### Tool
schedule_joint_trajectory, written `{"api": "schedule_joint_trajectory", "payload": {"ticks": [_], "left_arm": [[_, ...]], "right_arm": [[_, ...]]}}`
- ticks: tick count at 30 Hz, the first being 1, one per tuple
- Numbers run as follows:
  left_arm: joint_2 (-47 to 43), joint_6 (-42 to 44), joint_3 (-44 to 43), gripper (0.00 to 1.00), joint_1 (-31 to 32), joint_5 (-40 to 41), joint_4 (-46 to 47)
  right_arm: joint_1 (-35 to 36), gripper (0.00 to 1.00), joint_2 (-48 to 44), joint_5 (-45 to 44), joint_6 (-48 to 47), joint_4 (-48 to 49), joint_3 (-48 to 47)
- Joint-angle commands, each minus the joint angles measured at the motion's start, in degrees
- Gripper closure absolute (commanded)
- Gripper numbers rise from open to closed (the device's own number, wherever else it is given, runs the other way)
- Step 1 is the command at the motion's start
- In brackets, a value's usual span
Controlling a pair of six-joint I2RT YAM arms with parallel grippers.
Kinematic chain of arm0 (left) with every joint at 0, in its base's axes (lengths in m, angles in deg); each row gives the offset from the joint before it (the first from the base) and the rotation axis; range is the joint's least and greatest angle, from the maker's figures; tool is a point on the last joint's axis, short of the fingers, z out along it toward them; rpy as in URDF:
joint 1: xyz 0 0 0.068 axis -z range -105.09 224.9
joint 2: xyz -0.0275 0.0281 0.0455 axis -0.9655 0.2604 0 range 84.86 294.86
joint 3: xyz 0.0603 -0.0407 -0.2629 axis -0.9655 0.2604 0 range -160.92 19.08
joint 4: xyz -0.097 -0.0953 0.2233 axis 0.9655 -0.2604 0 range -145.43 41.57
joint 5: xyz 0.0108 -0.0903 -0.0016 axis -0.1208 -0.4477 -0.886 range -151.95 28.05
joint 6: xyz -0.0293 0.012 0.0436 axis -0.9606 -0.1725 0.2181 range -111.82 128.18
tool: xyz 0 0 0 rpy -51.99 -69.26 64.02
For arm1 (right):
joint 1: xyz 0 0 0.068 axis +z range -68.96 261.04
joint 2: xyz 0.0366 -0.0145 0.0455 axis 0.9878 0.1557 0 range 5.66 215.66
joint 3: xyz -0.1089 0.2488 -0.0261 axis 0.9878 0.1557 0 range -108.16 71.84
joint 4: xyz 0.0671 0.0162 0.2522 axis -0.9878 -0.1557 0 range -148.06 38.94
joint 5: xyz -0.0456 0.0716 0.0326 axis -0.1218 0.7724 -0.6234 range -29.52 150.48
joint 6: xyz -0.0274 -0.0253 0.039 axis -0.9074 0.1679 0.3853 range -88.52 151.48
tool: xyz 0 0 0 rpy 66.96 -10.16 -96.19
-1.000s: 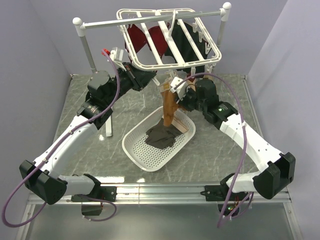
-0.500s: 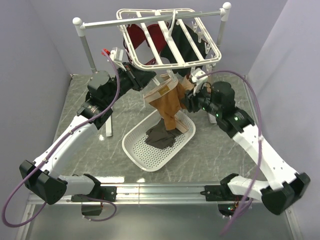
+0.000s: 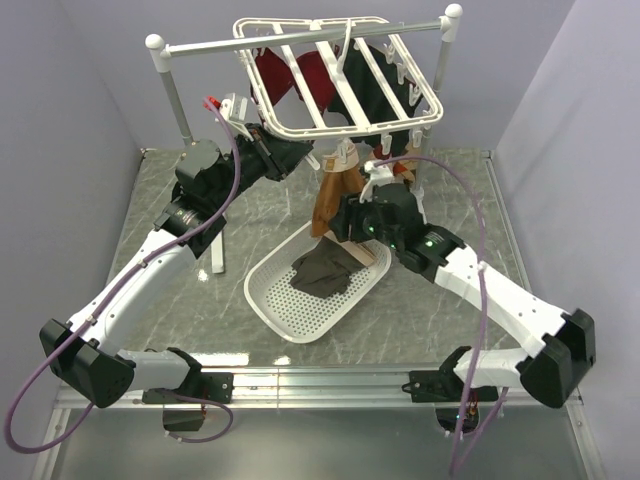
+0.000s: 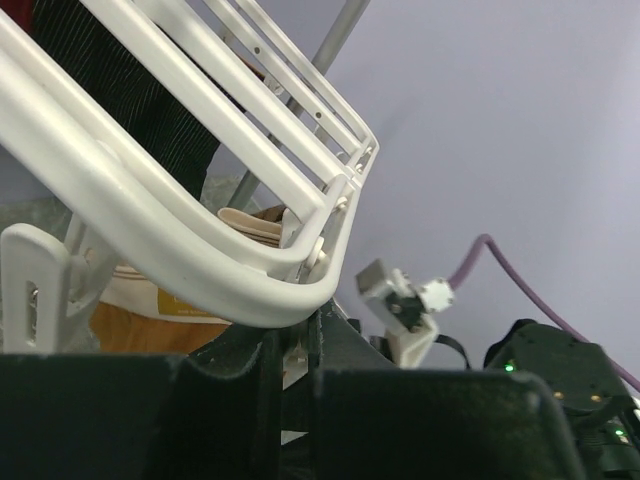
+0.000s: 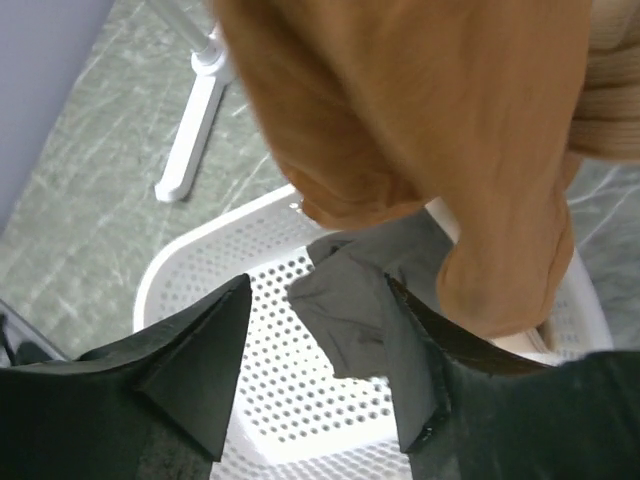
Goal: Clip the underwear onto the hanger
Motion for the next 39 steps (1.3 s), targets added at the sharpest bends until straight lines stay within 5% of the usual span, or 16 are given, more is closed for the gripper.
{"api": "schedule_joint_trajectory", "payload": {"ticks": [1,7,13,17,18,19,21,23,25,32,39], "left_arm": [[0.02,0.05,-1.58,1.0,0.33,-0.13,-0.46],[-0.24,0.05,-1.49,1.0,0.33,0.05,-0.55],[-0.77,0.14,-0.97,1.0,0.24,-0.04,-0.46],[-0.85,0.14,-0.7,1.0,0.33,-0.13,-0.02],[-0.94,0.14,-0.61,1.0,0.33,-0.13,0.06],[-0.86,0.05,-0.44,1.0,0.33,-0.21,0.24],[-1.03,-0.3,-0.18,1.0,0.33,-0.39,0.5],[-1.2,-0.39,0.09,1.0,0.33,-0.48,0.68],[-1.21,-0.13,-0.17,1.0,0.33,-0.48,0.33],[-0.77,-0.48,-1.23,1.0,0.24,-0.39,0.24],[-1.47,-0.21,-0.88,1.0,0.33,0.22,-0.99]], "right_arm": [[0.97,0.37,2.02,-4.52,7.86,4.28,-5.32],[1.23,0.32,5.72,-6.02,14.73,8.57,-5.86],[-1.04,0.64,4.93,-8.13,12.71,7.54,-5.77],[-4.03,0.97,0.21,-7.77,8.51,7.96,-2.62],[-5.61,0.98,-1.29,-7.95,5.01,9.19,-1.13],[-6.67,0.97,-2.87,-7.78,3.23,12.68,1.93],[-9.91,0.67,-6.48,-4.97,-2.46,15.26,4.15],[-10.54,0.43,-6.93,-5.58,-3.2,10.03,0.75],[-8.71,0.31,-6.32,-0.84,2.92,-0.49,-4.95],[-1.14,0.14,1.65,-3.9,22.27,-0.12,-0.68],[-1.57,0.14,10.73,-10.93,18.78,13.5,-5.33]]}}
